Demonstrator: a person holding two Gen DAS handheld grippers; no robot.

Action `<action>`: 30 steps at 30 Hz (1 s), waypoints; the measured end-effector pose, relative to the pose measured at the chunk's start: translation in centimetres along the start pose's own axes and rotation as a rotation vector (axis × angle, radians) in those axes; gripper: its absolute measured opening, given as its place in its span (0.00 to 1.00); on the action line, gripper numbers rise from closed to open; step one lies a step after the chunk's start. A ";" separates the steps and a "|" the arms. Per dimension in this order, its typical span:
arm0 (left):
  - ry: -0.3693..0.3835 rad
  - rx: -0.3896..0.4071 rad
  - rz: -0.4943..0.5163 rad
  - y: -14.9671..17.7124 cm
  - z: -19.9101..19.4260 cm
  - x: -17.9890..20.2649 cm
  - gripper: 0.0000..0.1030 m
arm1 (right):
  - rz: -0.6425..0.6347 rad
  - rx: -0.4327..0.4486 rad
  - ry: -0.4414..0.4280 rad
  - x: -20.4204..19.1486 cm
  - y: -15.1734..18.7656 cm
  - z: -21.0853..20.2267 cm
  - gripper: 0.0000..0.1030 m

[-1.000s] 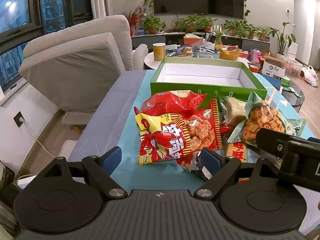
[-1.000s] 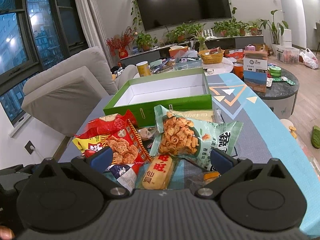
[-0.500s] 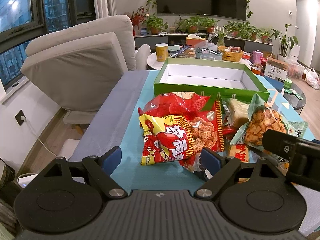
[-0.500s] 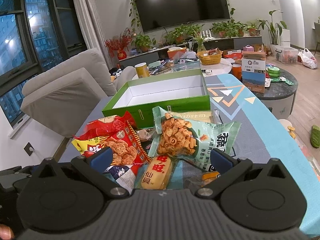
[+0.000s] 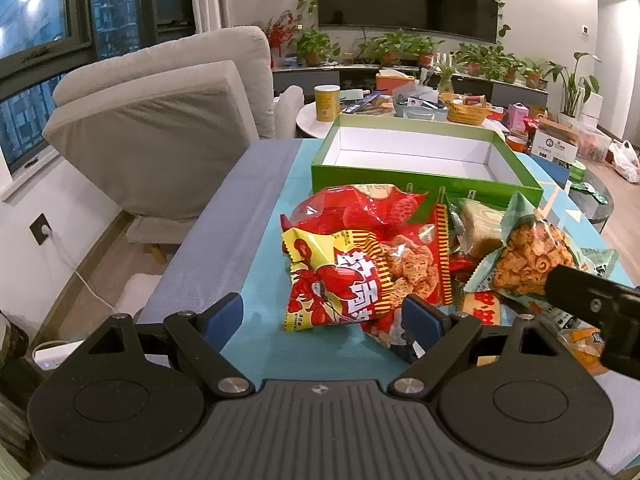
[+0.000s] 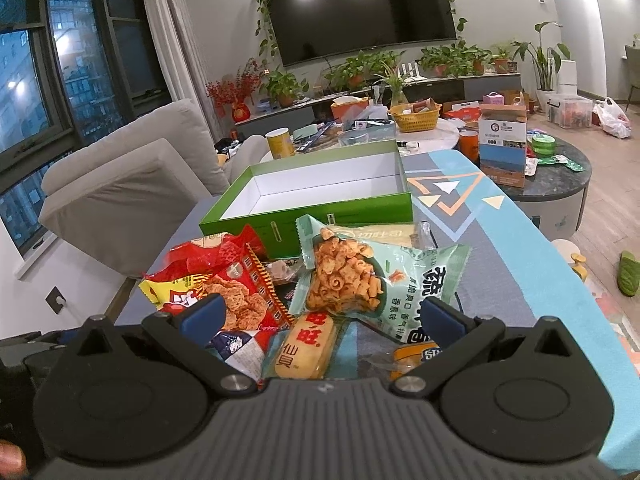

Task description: Organize snacks

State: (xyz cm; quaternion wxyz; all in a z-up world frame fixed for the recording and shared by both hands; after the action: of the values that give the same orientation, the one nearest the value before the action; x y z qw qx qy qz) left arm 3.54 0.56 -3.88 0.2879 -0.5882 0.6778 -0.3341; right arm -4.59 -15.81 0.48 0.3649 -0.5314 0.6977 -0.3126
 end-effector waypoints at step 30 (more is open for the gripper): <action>0.055 -0.055 -0.063 0.0 3.8 -3.2 0.64 | -0.103 -0.096 -0.288 -4.3 -0.1 4.6 0.61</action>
State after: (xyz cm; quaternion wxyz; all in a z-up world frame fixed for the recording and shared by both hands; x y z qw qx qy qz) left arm 6.98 3.32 -6.24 0.2421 -0.6075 0.6757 -0.3402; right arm 0.09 -11.90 -1.12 0.4190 -0.6227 0.6239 -0.2179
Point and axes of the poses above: each gripper's, at about its wrist camera, not at the fingertips, and z roughly the way its jaws point, x to its right, y to its underside, the point moved 5 cm from there along z, roughly the way its jaws point, and after that the axes turned 4 degrees about y, right-handed, at the moved point
